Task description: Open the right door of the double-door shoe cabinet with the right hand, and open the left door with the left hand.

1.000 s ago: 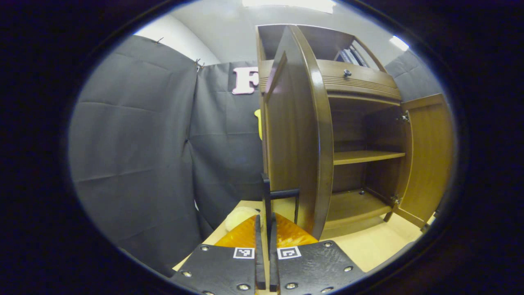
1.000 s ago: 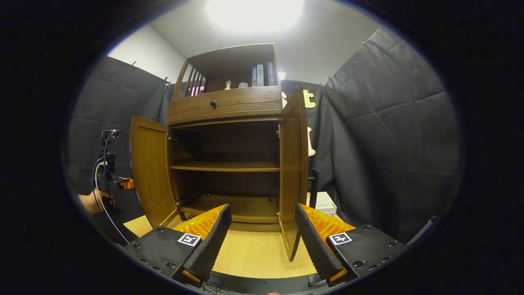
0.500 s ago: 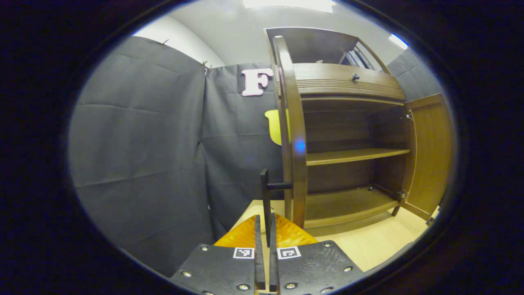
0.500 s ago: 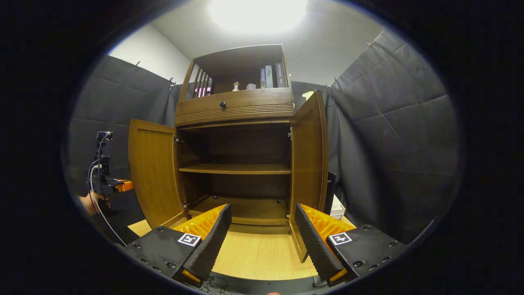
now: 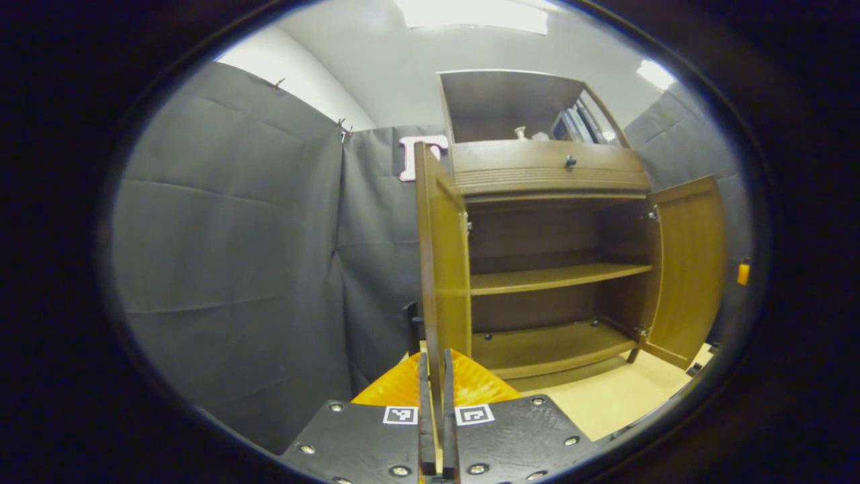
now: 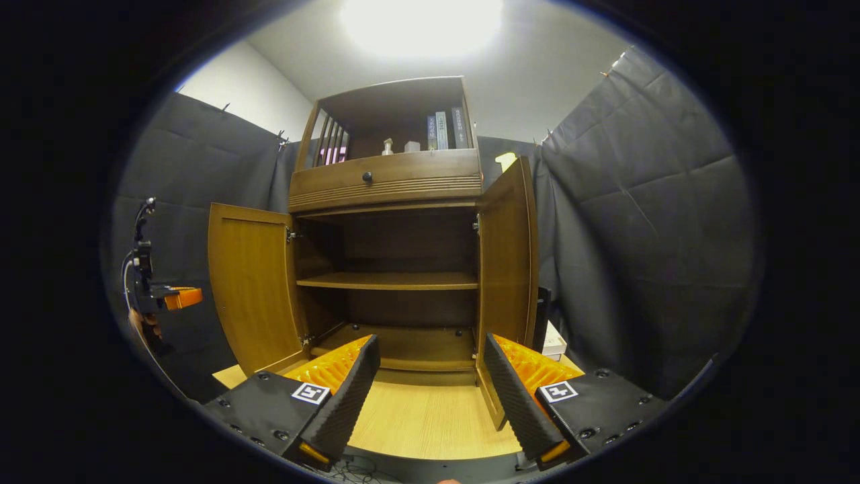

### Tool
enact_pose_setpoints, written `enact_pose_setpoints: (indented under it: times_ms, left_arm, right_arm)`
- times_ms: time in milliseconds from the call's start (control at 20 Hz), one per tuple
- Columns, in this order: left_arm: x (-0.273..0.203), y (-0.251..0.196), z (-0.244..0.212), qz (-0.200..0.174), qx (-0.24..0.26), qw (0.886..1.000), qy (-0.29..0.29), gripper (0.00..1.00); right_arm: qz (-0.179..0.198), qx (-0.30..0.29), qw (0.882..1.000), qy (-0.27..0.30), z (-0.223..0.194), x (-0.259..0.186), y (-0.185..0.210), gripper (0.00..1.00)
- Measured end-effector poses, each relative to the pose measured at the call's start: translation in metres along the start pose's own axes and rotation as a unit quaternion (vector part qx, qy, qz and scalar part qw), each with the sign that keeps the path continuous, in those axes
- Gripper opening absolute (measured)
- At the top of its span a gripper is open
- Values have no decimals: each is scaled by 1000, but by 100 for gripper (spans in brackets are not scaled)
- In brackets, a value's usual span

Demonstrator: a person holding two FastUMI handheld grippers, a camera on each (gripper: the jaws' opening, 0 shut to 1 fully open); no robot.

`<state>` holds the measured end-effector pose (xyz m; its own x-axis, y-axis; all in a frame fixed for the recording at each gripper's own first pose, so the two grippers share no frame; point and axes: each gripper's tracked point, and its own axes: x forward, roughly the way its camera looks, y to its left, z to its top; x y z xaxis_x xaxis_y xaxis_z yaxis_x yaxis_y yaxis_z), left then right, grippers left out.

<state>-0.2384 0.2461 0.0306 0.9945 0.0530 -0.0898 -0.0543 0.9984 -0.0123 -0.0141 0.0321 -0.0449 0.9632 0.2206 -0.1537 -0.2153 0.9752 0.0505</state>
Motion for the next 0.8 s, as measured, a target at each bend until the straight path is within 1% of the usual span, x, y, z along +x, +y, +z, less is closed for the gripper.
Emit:
enact_pose_setpoints:
  times_ms: [50,100,150,200,300,350,400,450,500,550,700,800]
  left_arm:
    - [-7,-6,5,-4,1,1000,-5,0]
    - [-12,-12,11,-7,4,1000,-10,12]
    - [-16,-17,18,-11,6,1000,-15,12]
    - [-22,-21,23,-15,6,1000,-19,10]
    - [-32,-25,30,-18,4,1000,-23,5]
    - [-36,-26,34,-19,3,999,-26,2]
    - [-39,-25,38,-16,4,999,-30,0]
    - [-40,-24,39,-13,7,999,-33,6]
    - [-43,-24,42,-10,10,999,-35,5]
    - [-44,-24,44,-9,14,999,-38,5]
    - [-50,-27,50,-8,25,999,-48,12]
    - [-52,-33,53,-7,23,998,-54,31]
  right_arm:
    - [-2,-4,1000,-2,2,-1,0,97]
    - [-3,-6,1000,-4,5,-2,0,97]
    - [-2,-7,1000,-5,7,-3,1,97]
    - [-3,-6,1000,-6,8,-5,2,93]
    - [-7,-6,1000,-11,11,-8,1,92]
    - [-11,-6,1000,-13,10,-9,-2,93]
    - [-14,-5,1000,-13,8,-10,-3,97]
    - [-16,-3,1000,-12,6,-11,-4,92]
    - [-18,0,1000,-10,4,-12,-5,97]
    - [-18,3,1000,-8,2,-14,-6,92]
    - [-24,3,1000,-8,1,-16,-13,92]
    - [-28,4,1000,-12,3,-18,-17,93]
